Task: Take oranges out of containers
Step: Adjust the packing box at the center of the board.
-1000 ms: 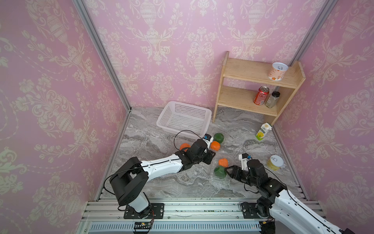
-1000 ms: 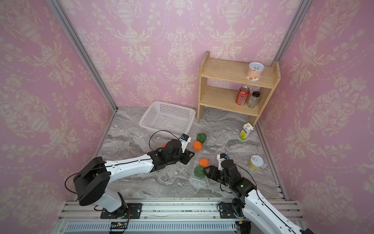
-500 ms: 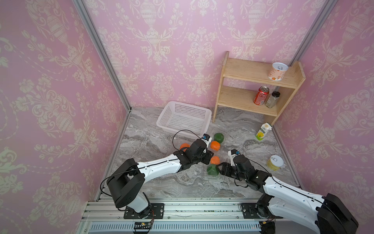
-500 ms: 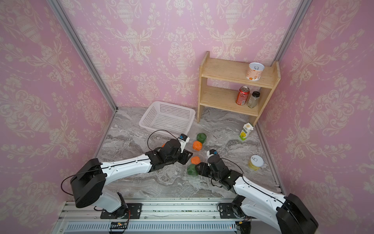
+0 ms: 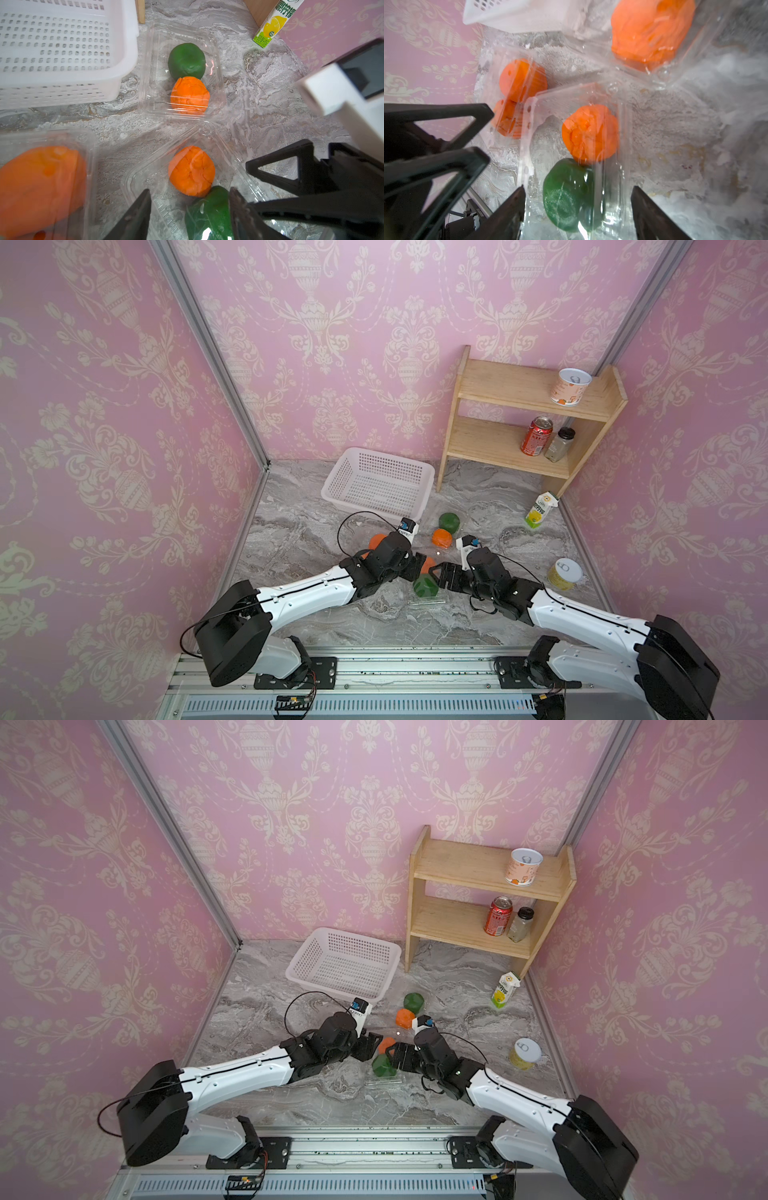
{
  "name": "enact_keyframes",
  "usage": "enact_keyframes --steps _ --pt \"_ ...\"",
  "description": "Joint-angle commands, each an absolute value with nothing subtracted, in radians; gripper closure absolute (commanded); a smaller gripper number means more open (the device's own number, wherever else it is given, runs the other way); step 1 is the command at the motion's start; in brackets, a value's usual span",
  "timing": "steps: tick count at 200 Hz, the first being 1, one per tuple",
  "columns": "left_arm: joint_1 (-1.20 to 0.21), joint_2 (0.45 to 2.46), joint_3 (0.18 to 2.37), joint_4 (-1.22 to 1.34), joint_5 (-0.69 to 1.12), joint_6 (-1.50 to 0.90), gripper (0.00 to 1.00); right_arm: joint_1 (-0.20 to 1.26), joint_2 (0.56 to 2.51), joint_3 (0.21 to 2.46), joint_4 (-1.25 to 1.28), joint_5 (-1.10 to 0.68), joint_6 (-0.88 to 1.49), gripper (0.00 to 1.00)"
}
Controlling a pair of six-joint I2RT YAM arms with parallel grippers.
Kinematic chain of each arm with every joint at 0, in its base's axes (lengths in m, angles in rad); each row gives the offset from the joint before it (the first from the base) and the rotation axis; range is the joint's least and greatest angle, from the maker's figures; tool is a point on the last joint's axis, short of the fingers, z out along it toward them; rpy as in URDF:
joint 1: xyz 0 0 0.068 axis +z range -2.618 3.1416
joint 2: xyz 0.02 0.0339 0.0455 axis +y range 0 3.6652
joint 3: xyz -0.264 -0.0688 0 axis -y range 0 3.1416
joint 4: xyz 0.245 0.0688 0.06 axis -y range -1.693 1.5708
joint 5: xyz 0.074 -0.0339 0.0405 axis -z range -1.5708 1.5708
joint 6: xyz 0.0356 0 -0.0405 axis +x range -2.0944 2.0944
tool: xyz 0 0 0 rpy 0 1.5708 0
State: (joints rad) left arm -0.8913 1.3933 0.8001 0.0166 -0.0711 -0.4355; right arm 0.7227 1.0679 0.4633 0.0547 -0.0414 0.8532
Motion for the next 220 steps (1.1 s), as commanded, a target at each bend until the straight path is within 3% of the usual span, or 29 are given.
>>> enact_keyframes --steps 1,23,56,79,131,152,220 --pt "-0.884 1.356 0.782 -0.003 -0.112 -0.423 0.38 0.718 0.968 0.447 -0.016 0.007 0.808 0.17" --pt "-0.884 1.344 0.777 -0.018 -0.115 -0.428 0.43 0.678 0.863 0.396 -0.063 -0.006 0.835 0.2" --pt "-0.881 1.346 0.759 -0.031 -0.122 -0.422 0.65 0.625 0.711 0.318 -0.176 -0.024 0.83 0.26" --pt "-0.876 1.38 0.781 -0.08 -0.12 -0.41 0.73 0.6 0.632 0.289 -0.244 -0.059 0.812 0.27" --pt "-0.87 1.459 0.794 -0.072 -0.087 -0.422 0.75 0.6 0.652 0.25 -0.22 -0.146 0.788 0.29" --pt "-0.864 1.509 0.817 -0.061 -0.078 -0.426 0.68 0.6 0.703 0.26 -0.209 -0.161 0.77 0.31" --pt "-0.852 1.697 0.977 -0.041 -0.061 -0.381 0.63 0.604 0.794 0.247 -0.12 -0.179 0.767 0.33"
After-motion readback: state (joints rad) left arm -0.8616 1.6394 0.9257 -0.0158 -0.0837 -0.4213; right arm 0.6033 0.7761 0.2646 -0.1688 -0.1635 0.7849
